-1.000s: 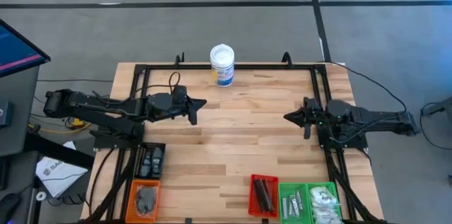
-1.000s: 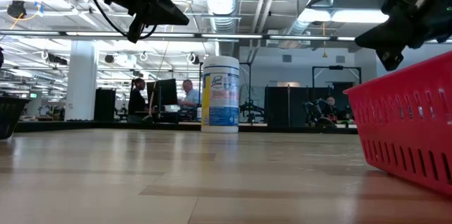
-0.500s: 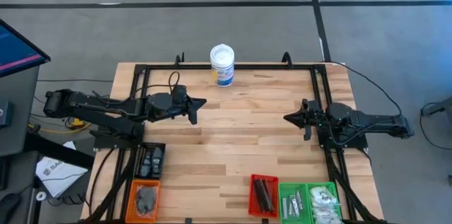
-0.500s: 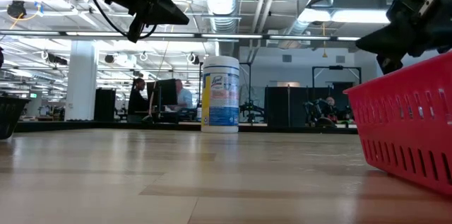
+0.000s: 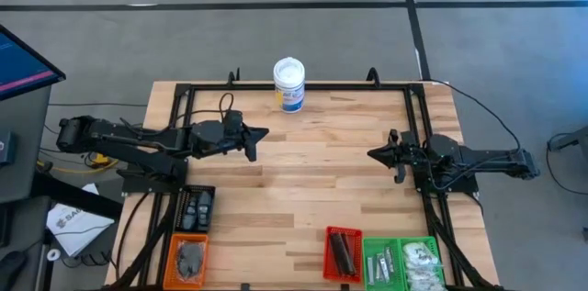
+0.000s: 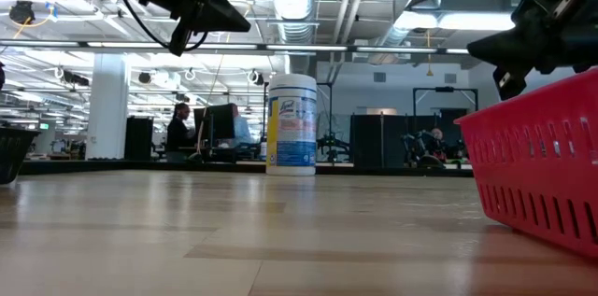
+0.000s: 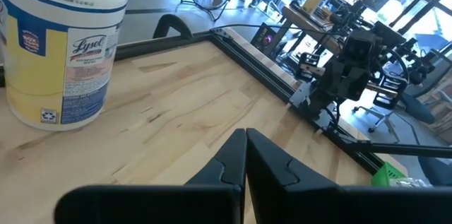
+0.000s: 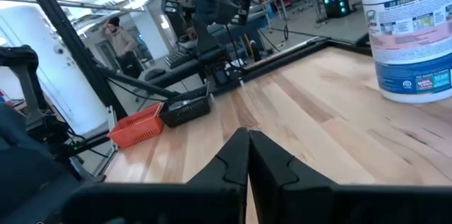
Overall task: Pick & Place Travel size toiletries
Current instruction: Return to Home Position
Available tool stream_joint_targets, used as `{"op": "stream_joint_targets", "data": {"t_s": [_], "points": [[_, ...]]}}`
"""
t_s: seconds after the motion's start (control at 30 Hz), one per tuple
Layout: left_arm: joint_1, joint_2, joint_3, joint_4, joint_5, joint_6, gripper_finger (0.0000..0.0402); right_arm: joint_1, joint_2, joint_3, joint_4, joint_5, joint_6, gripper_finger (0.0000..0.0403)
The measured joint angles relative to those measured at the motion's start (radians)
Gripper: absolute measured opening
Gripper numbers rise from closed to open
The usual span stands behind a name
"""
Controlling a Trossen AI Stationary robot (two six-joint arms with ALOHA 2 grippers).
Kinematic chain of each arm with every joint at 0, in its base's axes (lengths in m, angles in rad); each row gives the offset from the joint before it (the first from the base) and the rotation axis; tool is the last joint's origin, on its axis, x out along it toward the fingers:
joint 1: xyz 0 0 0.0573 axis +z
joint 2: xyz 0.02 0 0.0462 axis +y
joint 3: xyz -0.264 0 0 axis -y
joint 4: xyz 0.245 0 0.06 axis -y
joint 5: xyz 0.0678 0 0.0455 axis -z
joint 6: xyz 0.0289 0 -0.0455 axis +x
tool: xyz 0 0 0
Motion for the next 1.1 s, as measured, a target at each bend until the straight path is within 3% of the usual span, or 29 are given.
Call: {"op": "stream_joint_targets", "data": {"t_s": [1.1], "points": [[0.000,0.000,0.000,0.033,0.001,0.000,0.0001,0.003,0.002,0.000,0.000,0.001,0.000,0.0000]]}}
